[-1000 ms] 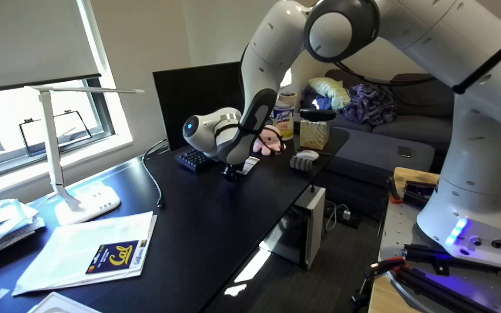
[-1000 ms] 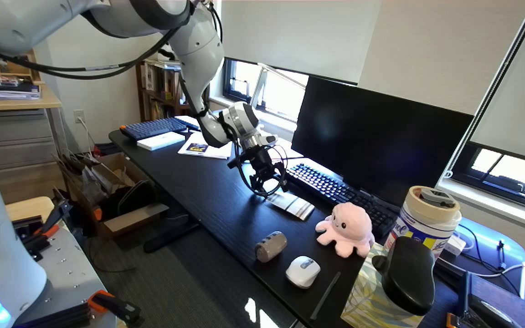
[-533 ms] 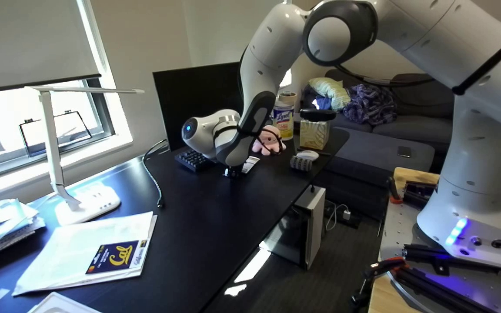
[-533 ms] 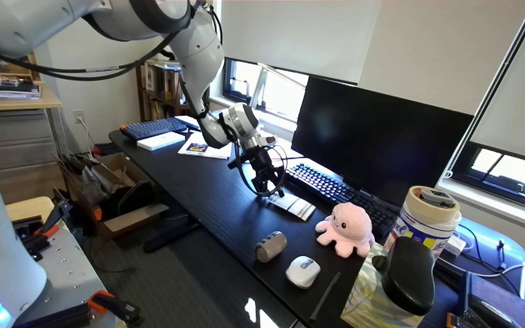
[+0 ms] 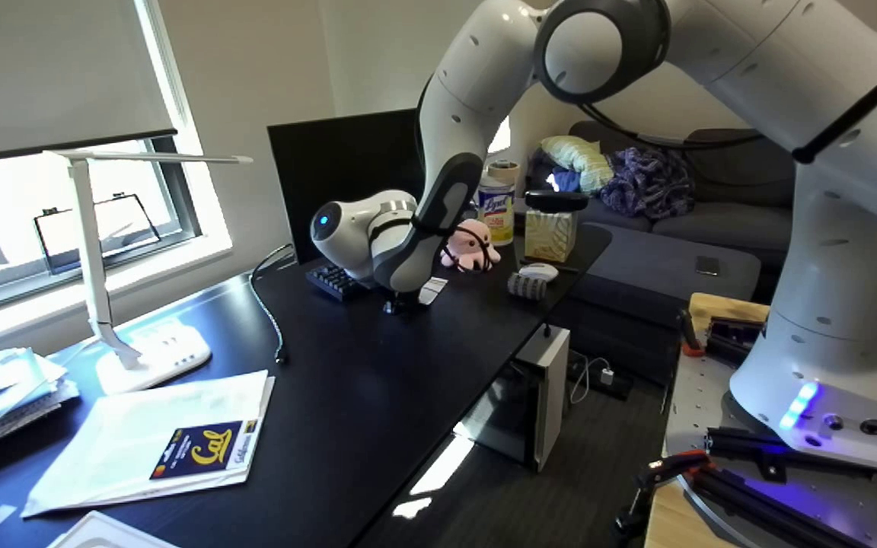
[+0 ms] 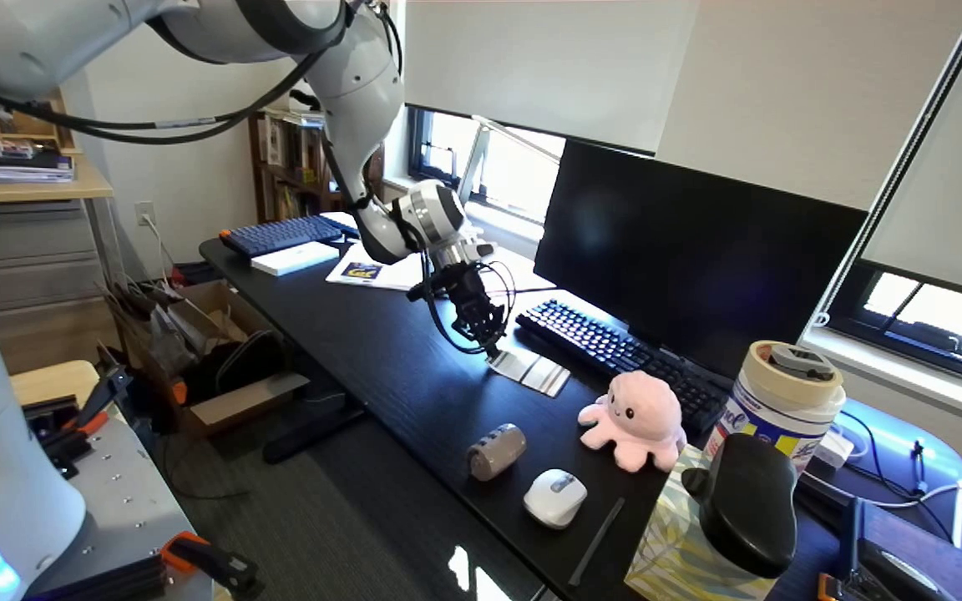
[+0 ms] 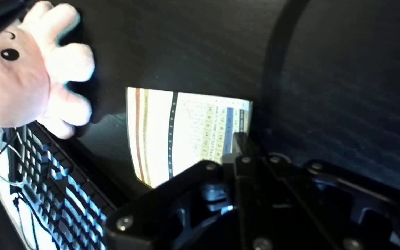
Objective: Move the flyer on the right of the table and put it on top of the stack of papers on the left
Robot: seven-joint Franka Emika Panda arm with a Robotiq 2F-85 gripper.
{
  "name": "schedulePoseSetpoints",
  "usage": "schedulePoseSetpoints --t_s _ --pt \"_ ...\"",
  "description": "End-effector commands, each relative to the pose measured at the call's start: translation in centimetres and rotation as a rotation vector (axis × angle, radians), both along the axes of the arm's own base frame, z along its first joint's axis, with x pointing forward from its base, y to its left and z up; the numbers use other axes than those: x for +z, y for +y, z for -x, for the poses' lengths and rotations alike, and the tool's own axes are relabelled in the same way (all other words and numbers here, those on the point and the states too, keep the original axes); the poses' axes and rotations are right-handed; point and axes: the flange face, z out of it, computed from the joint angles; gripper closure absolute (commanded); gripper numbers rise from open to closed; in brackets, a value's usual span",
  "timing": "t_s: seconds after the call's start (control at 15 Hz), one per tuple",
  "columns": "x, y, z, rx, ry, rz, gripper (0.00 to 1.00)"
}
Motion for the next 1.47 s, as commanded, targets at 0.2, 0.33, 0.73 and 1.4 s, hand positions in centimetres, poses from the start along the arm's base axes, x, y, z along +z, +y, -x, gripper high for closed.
schedulePoseSetpoints --t_s 0.2,0.33,0.73,1.4 --pt "6.4 3.1 3.5 0.129 -0.021 -0.194 1.00" --pt "8.2 4.3 4.6 0.188 -0.032 -0.229 1.00" --pt "13.2 12.1 7.6 0.509 0.015 -0.219 1.00" --pt "19.8 26.0 9.4 1.021 0.038 -0.150 1.00"
